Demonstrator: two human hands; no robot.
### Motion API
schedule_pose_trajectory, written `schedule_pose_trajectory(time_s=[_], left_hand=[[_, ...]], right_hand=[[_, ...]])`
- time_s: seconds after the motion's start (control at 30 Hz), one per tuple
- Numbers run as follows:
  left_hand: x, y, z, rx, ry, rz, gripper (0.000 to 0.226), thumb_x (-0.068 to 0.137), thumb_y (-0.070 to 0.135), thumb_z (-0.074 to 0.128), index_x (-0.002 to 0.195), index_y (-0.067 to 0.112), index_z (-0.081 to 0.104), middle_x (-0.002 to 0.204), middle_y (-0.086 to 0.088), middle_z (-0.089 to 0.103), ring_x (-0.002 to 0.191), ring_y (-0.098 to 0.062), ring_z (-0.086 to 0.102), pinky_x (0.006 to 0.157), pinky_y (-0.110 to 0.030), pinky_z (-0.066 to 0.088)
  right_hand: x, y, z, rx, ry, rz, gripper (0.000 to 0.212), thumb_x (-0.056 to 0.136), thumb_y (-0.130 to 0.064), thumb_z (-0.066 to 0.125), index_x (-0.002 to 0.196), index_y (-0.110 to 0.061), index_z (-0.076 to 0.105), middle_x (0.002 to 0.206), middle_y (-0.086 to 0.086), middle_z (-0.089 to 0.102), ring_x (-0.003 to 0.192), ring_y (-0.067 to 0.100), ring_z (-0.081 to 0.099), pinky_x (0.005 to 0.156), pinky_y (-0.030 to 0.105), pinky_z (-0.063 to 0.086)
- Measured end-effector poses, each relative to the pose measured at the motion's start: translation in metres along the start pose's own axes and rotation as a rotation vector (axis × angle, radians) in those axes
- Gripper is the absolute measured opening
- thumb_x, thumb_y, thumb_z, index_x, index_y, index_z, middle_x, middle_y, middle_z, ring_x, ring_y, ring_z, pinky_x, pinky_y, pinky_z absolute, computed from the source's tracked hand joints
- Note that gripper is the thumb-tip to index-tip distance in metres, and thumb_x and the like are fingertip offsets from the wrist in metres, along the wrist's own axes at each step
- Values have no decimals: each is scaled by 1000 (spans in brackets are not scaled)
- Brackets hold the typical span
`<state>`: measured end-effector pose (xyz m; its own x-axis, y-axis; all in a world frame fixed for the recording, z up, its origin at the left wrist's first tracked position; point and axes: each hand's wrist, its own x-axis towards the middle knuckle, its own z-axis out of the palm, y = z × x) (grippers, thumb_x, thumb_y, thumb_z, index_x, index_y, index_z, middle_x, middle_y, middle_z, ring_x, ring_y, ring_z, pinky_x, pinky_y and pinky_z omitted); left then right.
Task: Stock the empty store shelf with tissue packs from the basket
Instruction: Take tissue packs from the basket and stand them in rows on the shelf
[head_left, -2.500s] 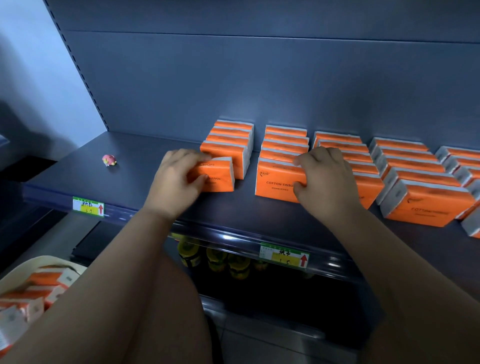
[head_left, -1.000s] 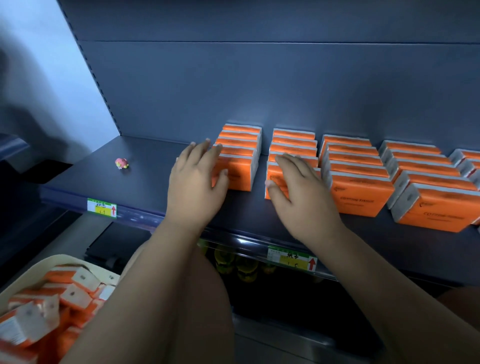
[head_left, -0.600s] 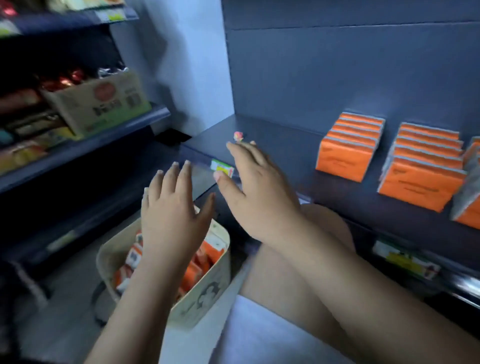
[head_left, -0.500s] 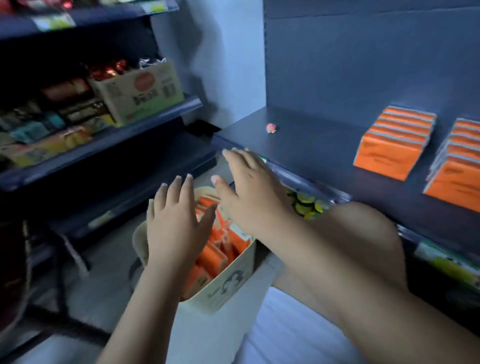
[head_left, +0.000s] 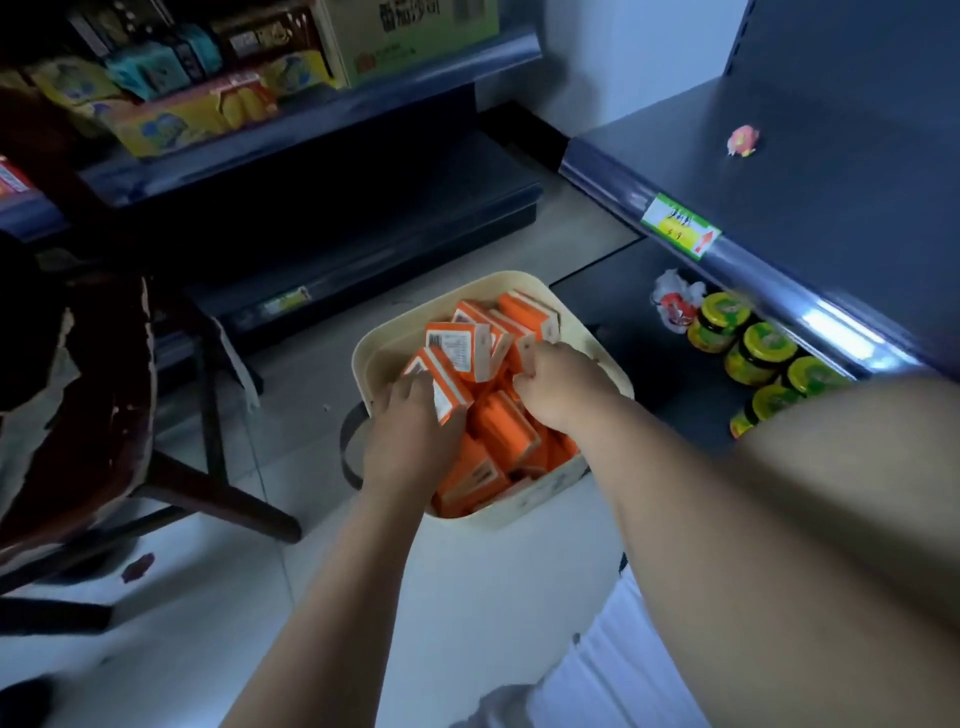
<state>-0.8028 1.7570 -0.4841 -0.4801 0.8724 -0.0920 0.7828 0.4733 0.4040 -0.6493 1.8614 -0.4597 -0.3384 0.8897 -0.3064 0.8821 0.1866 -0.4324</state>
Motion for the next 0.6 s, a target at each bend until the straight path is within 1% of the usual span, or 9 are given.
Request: schedule_pose_trajectory(time_s=[0.1,0.17,0.23,0.3,0.33,0.37,0.47,0.53,0.6], left_hand=[[25,-3,21,-10,-39,-19,59,101,55,46,153,29,40,156,-1,48,141,-29,44,107,-55,47],[39,-5,37,43,-44,-2,59,100,51,47,155,30,37,157,-3,47,143,-31,42,113,-54,39],[48,-6,53,132,-14,8,64,98,52,45,157,37,28,159,-5,45,144,-35,41,115,-56,34],[56,-5,66,191,2,-26,68,97,57,45,158,41,20,161,-9,41,144,-39,41,114,-59,32],[60,-5,73,215,1,-53,72,96,59,45,160,40,17,162,-11,38,144,-40,40,115,-60,30],[65,-4,78,233,0,-88,78,96,62,46,161,37,12,164,-14,35,146,-41,39,115,-61,28],[75,-7,92,274,5,-168,91,94,69,47,163,31,1,165,-19,32,148,-43,35,116,-63,27],[78,-10,98,276,24,-187,88,96,63,49,162,30,3,163,-18,35,147,-43,37,114,-65,28],[81,-10,99,241,46,-201,82,96,57,51,161,28,9,160,-16,41,144,-41,42,113,-67,28]], right_hand=[[26,-9,14,79,-38,14,29,100,-32,47,125,-25,58,105,-1,64,92,26,59,79,38,52],[44,-24,25,178,-70,16,34,99,-37,50,131,-27,58,119,0,66,103,26,62,83,37,50],[68,-36,45,297,-100,17,53,94,-49,51,143,-30,52,131,-1,65,111,25,66,86,36,55],[87,-43,63,412,-107,58,65,87,-53,53,148,-32,46,140,3,61,107,23,68,68,24,59],[93,-44,67,455,-83,85,63,89,-51,58,148,-30,47,142,3,59,106,19,67,56,12,51],[96,-45,68,494,-48,121,60,92,-49,63,146,-27,49,140,1,60,107,15,64,55,7,44],[104,-33,75,622,-26,279,69,92,-40,74,146,-14,41,138,6,60,120,23,62,77,22,42],[106,-28,78,658,-40,311,83,89,-43,77,152,-12,34,144,7,54,128,26,57,84,25,35],[107,-28,80,688,-76,306,95,84,-49,80,157,-16,30,147,6,52,132,27,54,93,27,39]])
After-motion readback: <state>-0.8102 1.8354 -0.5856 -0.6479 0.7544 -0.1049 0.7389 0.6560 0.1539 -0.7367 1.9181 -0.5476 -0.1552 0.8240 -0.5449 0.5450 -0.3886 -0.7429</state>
